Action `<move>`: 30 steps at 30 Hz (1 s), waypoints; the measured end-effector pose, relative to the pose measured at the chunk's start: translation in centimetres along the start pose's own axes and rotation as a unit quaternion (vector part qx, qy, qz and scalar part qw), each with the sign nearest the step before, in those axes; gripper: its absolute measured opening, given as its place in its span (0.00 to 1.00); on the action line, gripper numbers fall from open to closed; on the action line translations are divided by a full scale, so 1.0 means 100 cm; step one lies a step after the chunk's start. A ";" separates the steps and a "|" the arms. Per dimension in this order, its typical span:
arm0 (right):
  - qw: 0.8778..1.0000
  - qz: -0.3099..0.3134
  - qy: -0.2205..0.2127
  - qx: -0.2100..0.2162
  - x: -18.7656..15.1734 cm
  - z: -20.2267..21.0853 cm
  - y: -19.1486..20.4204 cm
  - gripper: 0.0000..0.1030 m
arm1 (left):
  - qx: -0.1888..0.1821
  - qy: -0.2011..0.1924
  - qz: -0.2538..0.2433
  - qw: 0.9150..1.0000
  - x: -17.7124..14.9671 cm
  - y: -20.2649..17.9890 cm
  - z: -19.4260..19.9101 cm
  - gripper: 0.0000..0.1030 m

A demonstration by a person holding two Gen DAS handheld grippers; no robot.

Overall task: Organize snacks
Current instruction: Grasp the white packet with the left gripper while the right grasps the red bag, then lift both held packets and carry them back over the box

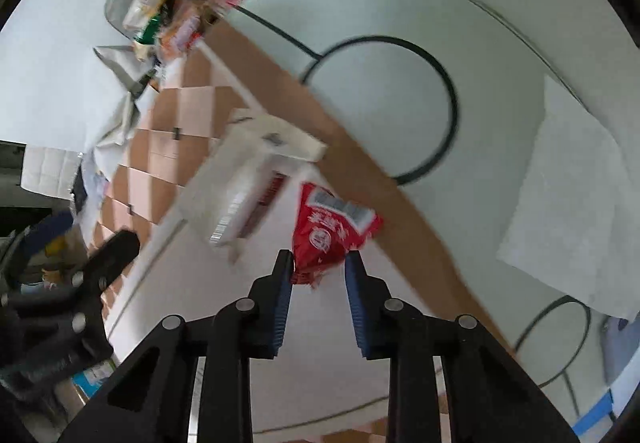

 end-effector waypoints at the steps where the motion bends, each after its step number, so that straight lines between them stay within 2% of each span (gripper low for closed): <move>1: 1.000 -0.005 0.005 0.007 0.002 0.000 -0.004 0.28 | -0.002 0.007 -0.015 1.000 0.005 -0.008 -0.008 1.00; 4: 1.000 -0.022 0.007 0.010 0.007 0.003 -0.016 0.29 | -0.008 0.032 -0.047 0.998 0.016 -0.026 -0.029 1.00; 6: 0.999 -0.029 0.008 0.010 0.010 0.007 -0.023 0.40 | -0.013 0.045 -0.061 0.997 0.020 -0.036 -0.041 1.00; 9: 0.999 -0.031 0.002 0.007 0.014 0.015 -0.029 0.49 | -0.020 0.052 -0.075 0.996 0.028 -0.046 -0.053 0.98; 11: 0.999 -0.037 -0.003 0.009 0.018 0.022 -0.034 0.53 | -0.026 0.055 -0.075 0.995 0.029 -0.049 -0.057 0.80; 13: 0.999 -0.042 -0.004 0.012 0.022 0.024 -0.036 0.53 | -0.051 0.059 -0.059 0.995 0.028 -0.048 -0.058 0.60; 14: 0.999 -0.044 -0.003 0.014 0.024 0.024 -0.036 0.54 | -0.058 0.058 -0.050 0.995 0.028 -0.047 -0.057 0.59; 17: 0.999 -0.047 0.005 0.015 0.031 0.017 -0.033 0.60 | -0.049 0.063 -0.019 0.997 0.016 -0.036 -0.054 0.56; 21: 0.999 -0.041 0.022 0.005 0.036 0.000 -0.029 0.61 | -0.059 0.087 0.038 0.994 -0.007 -0.021 -0.056 0.56; 24: 0.999 -0.040 0.037 -0.002 0.040 -0.014 -0.025 0.61 | -0.068 0.088 0.053 0.992 -0.018 -0.019 -0.056 0.57; 30: 0.998 -0.031 0.047 -0.029 0.039 -0.031 -0.018 0.61 | -0.058 0.086 0.050 0.993 -0.019 -0.022 -0.062 0.61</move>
Point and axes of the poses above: each gripper's, at about its wrist camera, not at the fingertips, and z roughly against the way its jaws point, y to its left, x to its top, the point moved 4 cm from there along -z, roughly the way its jaws point, and after that the axes turned 3 degrees about -z, right-handed, at the moved point
